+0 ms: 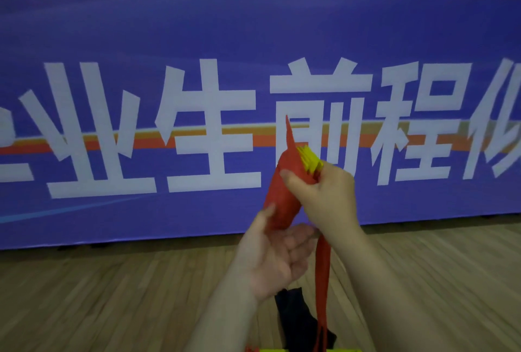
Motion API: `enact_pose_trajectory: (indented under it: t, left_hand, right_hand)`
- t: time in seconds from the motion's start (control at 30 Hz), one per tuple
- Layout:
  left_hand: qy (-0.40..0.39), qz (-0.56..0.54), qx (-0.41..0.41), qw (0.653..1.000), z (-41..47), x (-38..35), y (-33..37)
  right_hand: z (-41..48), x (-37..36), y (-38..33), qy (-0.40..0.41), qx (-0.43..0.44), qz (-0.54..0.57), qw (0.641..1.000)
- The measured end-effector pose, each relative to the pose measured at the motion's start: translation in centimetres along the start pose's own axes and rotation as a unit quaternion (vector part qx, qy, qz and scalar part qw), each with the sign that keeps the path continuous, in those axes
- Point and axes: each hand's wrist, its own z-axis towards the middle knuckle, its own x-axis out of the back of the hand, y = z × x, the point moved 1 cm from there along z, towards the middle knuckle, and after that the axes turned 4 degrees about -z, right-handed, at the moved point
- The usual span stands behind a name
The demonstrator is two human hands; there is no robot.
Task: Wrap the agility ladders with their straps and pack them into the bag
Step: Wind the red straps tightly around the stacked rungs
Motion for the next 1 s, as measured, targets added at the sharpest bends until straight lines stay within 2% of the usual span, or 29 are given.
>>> enact_pose_trajectory:
  t: [0.07, 0.13, 0.17, 0.2, 0.3, 0.37, 0.43, 0.47, 0.53, 0.6, 0.63, 0.67, 0.7, 0.73, 0.77, 0.8, 0.83, 0.87, 0.9, 0.93, 1.0]
  left_hand:
    - [0.032, 0.147, -0.077, 0.986, 0.6, 2.0, 0.2]
    - [0.093, 0.296, -0.202, 0.929, 1.8, 4.5, 0.7]
    - [0.108, 0.356, -0.233, 0.899, 2.3, 5.1, 1.0]
    - [0.088, 0.373, -0.223, 0.896, 2.5, 5.3, 1.0]
    - [0.004, 0.287, -0.155, 0.945, 2.8, 4.5, -0.2]
    - [0.012, 0.241, -0.188, 0.952, 2.6, 3.8, -0.8]
    - [0.061, 0.248, -0.247, 0.935, 2.1, 2.9, -0.8]
    - [0.096, 0.272, -0.275, 0.917, 1.9, 2.6, -0.7]
    - [0.185, 0.340, -0.319, 0.865, 1.7, 2.0, -0.3]
    - [0.255, 0.373, -0.342, 0.824, 1.7, 1.6, 0.1]
    - [0.275, 0.379, -0.341, 0.815, 1.9, 1.5, 0.2]
    - [0.285, 0.359, -0.340, 0.821, 2.0, 1.1, 0.2]
    - [0.288, 0.335, -0.328, 0.835, 2.0, 0.6, 0.1]
    - [0.294, 0.348, -0.329, 0.827, 2.0, 0.1, -0.2]
    - [0.310, 0.435, -0.340, 0.774, 1.8, -0.4, -0.4]
    - [0.326, 0.541, -0.345, 0.694, 1.4, -0.7, -0.6]
    - [0.313, 0.594, -0.357, 0.650, 0.9, -0.7, -0.7]
    - [0.279, 0.614, -0.361, 0.644, 0.7, -0.4, -0.6]
    - [0.226, 0.600, -0.369, 0.673, 0.7, 0.1, -0.4]
    - [0.155, 0.549, -0.373, 0.732, 0.8, 0.8, -0.1]
    - [0.020, 0.421, -0.329, 0.845, 1.1, 2.3, 0.4]
  right_hand:
    - [1.6, -0.2, -0.3, -0.040, 0.011, -0.002, 0.999]
    - [2.0, -0.6, -0.4, -0.096, 0.020, 0.000, 0.995]
    - [1.8, -0.8, -0.5, -0.123, 0.027, -0.004, 0.992]
    - [1.5, -1.1, -0.7, -0.148, 0.042, -0.004, 0.988]
    - [0.4, -0.9, -1.3, -0.215, 0.066, 0.028, 0.974]
    - [0.2, 0.1, -1.5, -0.251, 0.054, 0.101, 0.961]
    - [0.0, 1.2, -1.6, -0.253, 0.035, 0.164, 0.953]
    - [-0.1, 1.5, -1.3, -0.237, 0.035, 0.152, 0.959]
    - [-0.7, 1.7, -0.7, -0.211, 0.035, 0.063, 0.975]
    - [-1.8, 1.6, -0.6, -0.233, 0.014, 0.010, 0.972]
    - [-2.4, 1.5, -0.8, -0.248, 0.000, 0.019, 0.969]
    - [-2.9, 1.3, -1.2, -0.252, -0.012, 0.042, 0.967]
    - [-3.3, 1.0, -1.6, -0.238, -0.021, 0.054, 0.969]
    - [-3.4, 0.6, -1.9, -0.209, -0.026, 0.052, 0.976]
    - [-3.3, 0.3, -2.0, -0.171, -0.024, 0.040, 0.984]
    - [-3.2, 0.2, -2.0, -0.138, -0.025, 0.036, 0.990]
    - [-3.1, 0.2, -2.0, -0.112, -0.029, 0.050, 0.992]
    - [-2.9, 0.4, -1.9, -0.094, -0.034, 0.073, 0.992]
    - [-2.7, 0.8, -1.8, -0.085, -0.038, 0.100, 0.991]
    - [-2.5, 1.1, -1.8, -0.085, -0.036, 0.123, 0.988]
    - [-2.4, 1.7, -2.3, -0.111, -0.025, 0.165, 0.980]
